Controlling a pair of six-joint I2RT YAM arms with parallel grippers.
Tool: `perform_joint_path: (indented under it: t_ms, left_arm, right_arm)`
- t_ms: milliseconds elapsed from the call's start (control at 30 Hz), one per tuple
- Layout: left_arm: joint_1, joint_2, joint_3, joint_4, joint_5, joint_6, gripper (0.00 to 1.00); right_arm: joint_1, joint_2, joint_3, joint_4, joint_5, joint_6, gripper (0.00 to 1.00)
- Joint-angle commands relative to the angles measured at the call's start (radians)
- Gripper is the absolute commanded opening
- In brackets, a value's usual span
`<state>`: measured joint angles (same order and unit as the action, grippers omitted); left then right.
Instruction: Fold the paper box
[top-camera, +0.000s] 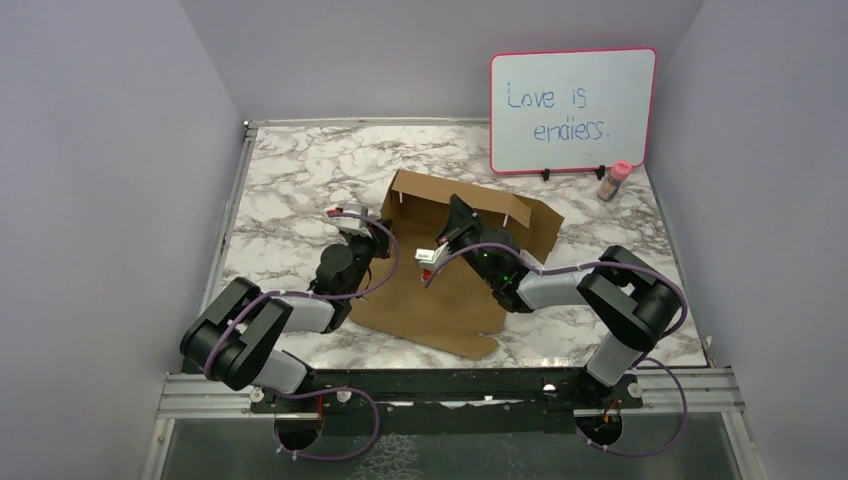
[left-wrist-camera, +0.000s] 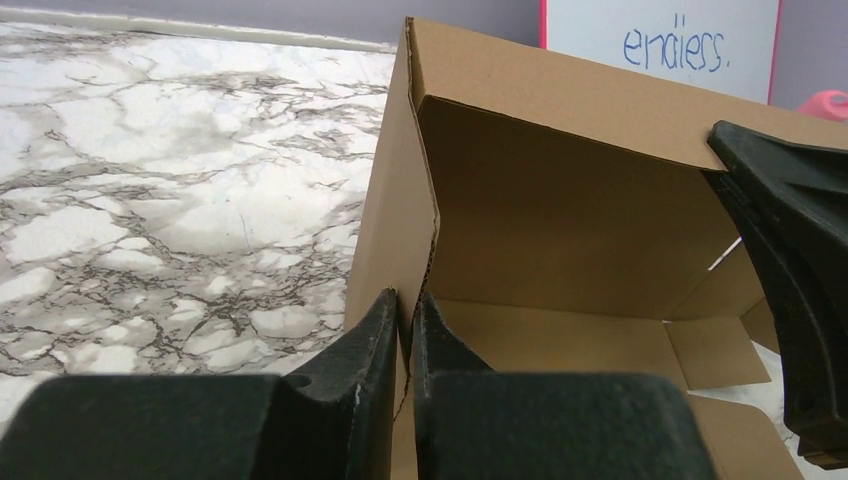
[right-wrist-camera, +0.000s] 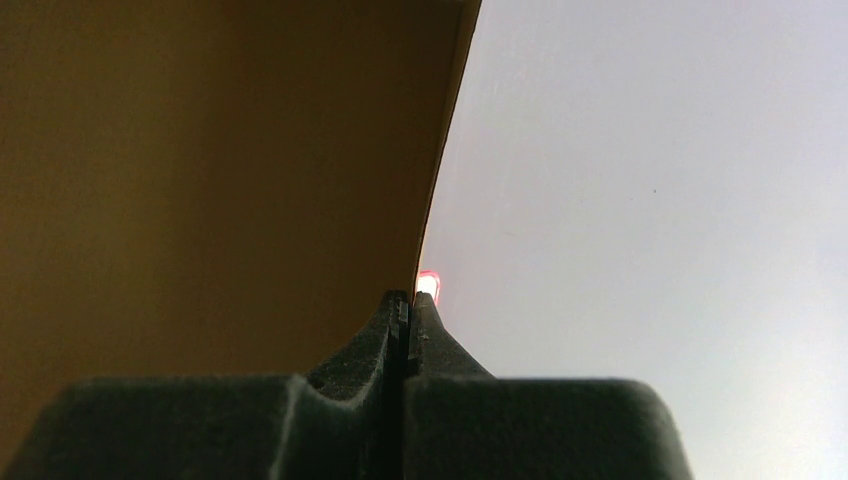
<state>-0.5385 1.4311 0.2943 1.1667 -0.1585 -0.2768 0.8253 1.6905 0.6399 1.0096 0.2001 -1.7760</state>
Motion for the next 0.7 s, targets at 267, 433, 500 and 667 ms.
perform_joint_path:
  t_ms: [267, 433, 500, 667]
  left_arm:
    - [-0.015, -0.07, -0.051, -0.059, -0.007, 0.016, 0.27]
    - [-0.003, -0.103, -0.062, -0.066, -0.009, 0.025, 0.43]
    - [0.001, -0.138, -0.063, -0.081, -0.006, 0.035, 0.49]
    - [0.015, -0.265, -0.045, -0.171, -0.01, 0.055, 0.62]
  right_arm:
    - [0.02, -0.029, -0.006, -0.073, -0.037, -0.077, 0.01]
    - [0.02, -0.04, -0.006, -0.097, -0.035, -0.079, 0.01]
    - [0.019, -0.041, -0.006, -0.1, -0.032, -0.08, 0.01]
    - [0.019, -0.046, -0.004, -0.117, -0.031, -0.072, 0.01]
